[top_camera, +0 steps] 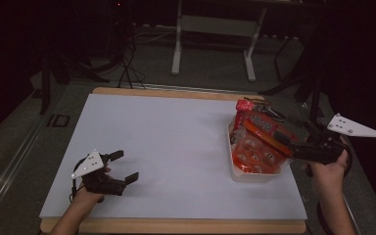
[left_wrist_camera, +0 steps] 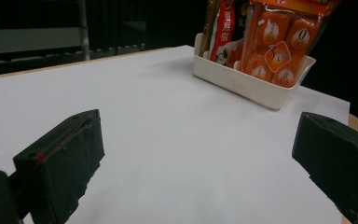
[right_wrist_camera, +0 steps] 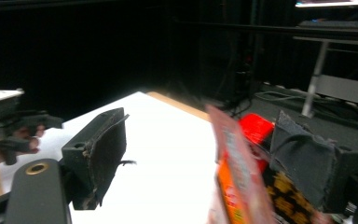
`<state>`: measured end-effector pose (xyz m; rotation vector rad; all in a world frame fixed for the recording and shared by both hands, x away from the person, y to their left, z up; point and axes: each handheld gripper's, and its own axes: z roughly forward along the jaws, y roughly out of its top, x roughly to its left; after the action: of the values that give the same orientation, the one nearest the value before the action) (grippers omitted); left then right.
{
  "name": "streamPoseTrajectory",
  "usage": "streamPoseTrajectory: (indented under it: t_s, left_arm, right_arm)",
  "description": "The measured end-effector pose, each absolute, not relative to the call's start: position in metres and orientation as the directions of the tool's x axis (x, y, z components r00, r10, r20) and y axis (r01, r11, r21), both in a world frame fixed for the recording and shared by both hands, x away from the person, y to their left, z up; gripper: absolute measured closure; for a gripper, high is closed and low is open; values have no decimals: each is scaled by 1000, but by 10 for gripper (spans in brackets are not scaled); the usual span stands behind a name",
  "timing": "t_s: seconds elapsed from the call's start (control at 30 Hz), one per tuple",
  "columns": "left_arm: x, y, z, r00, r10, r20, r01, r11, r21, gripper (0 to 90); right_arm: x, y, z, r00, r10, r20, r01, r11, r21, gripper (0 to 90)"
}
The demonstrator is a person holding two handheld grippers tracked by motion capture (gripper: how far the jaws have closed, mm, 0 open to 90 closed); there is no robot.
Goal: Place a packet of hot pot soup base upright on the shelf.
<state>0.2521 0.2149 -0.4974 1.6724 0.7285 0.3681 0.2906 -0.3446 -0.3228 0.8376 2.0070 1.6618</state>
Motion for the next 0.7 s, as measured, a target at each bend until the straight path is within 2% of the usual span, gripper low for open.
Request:
streamPoseTrajectory:
  t_s: [0.27, 0.3, 0.7]
  left_arm:
    - [250, 214, -498, 756, 639, -143, 262, -96, 960, 28]
    - [250, 214, -499, 755, 639, -146, 263, -91, 960, 28]
    - [248, 217, -499, 752, 643, -148, 263, -86, 961, 28]
  right_arm:
    - [280, -323, -323, -782, 622, 40, 169, 149, 974, 181]
    - [276, -309, -331, -799, 601, 24, 170, 188, 967, 181]
    - [269, -270, -371, -842, 538, 42, 198, 235, 952, 184]
